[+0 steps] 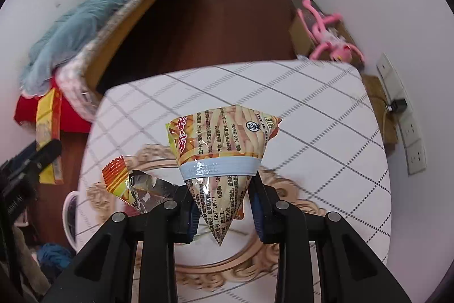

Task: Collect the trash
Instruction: 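Carry the cigarette pack and snack bag over the bin and open both tools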

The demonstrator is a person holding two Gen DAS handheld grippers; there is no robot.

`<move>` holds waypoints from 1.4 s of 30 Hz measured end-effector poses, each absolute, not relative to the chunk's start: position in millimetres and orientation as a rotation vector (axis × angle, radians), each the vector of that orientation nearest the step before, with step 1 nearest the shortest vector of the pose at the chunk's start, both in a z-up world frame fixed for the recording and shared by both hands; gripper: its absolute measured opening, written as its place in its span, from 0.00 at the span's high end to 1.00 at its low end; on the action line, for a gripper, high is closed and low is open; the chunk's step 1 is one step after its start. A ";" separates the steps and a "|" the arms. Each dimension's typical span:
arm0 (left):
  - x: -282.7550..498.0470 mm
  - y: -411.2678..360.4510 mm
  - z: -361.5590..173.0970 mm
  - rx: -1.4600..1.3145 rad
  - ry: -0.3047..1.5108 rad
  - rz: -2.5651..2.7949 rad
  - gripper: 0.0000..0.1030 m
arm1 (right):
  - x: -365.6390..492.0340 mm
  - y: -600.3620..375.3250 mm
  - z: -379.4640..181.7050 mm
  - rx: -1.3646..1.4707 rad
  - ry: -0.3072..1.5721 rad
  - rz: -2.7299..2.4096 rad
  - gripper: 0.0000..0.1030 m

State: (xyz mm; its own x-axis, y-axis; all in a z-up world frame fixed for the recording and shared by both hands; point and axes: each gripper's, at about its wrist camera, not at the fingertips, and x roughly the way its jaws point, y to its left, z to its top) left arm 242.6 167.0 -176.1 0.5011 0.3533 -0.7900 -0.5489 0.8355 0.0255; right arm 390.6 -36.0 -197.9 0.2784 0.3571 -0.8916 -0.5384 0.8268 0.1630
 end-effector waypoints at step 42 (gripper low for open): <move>-128.0 459.7 -398.6 -0.999 1.152 0.867 0.47 | 32.5 402.4 -442.7 -0.674 1.495 1.024 0.69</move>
State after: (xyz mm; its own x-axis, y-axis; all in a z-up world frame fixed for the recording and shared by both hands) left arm -128.0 459.7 -398.6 0.2014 0.0441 -0.9785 -0.9282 0.3278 -0.1763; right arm 32.5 402.4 -442.7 -0.1898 0.1302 -0.9731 -0.8605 0.4553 0.2288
